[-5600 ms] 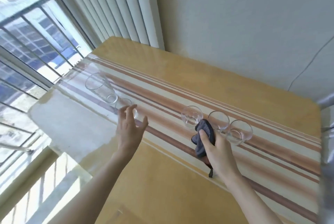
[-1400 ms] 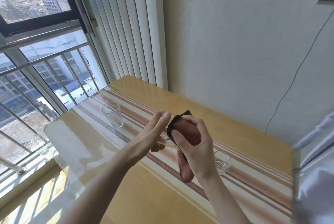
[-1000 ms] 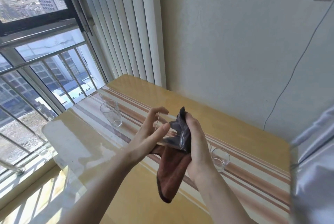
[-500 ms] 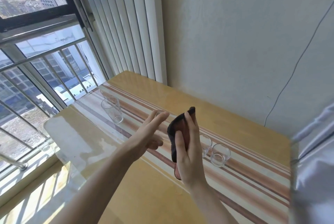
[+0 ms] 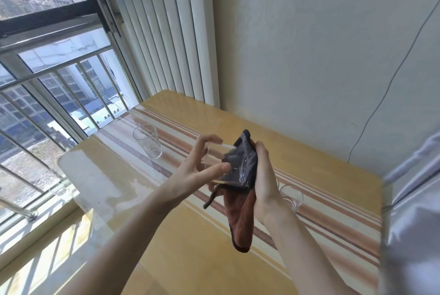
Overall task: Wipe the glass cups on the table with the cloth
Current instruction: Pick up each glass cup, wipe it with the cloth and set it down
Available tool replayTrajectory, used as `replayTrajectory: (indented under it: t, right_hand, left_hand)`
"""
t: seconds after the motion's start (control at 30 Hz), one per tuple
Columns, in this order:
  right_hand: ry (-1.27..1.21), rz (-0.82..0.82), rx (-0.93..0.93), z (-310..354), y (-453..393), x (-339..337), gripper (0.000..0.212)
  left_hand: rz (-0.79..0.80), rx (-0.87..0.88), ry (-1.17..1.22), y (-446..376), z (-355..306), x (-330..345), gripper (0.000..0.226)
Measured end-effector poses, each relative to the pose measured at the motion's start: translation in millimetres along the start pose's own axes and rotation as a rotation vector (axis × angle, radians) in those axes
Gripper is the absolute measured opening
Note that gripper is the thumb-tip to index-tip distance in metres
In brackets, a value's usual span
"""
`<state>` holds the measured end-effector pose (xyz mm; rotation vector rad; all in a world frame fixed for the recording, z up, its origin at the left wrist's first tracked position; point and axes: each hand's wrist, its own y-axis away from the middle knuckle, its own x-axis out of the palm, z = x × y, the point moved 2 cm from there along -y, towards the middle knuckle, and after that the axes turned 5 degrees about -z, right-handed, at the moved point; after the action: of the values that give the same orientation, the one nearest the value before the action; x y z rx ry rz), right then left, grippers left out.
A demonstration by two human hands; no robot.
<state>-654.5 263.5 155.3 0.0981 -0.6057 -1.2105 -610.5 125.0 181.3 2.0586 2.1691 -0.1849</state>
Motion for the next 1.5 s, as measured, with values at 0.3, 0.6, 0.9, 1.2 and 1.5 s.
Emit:
replayTrajectory:
  t: [0.3,0.6,0.9,1.2,1.5]
  right_hand:
    - [0.257,-0.188,-0.211,-23.4,-1.7,2.7,0.049]
    - [0.502,-0.306,-0.370,-38.7,-15.2,-11.7,0.018]
    - [0.836,-0.344,-0.263,-115.6,-46.9,-44.3,0.025]
    - [0.818,-0.377,-0.243,-133.5,-76.5,-58.2,0.022]
    - [0.860,-0.403,-0.239,-134.2,-80.2,-68.4,0.022]
  left_hand:
    - [-0.114,-0.080,-0.053,0.1,21.4,1.2,0.057]
    - [-0.368,-0.194,-0.135,-17.8,74.9,-15.1,0.051]
    - [-0.211,-0.391,-0.852,-77.5,179.5,-28.0,0.068]
    - [-0.068,-0.310,-1.048,-145.4,227.9,-10.8,0.072]
    - [0.037,-0.278,-1.170,-155.9,245.4,-0.2,0.074]
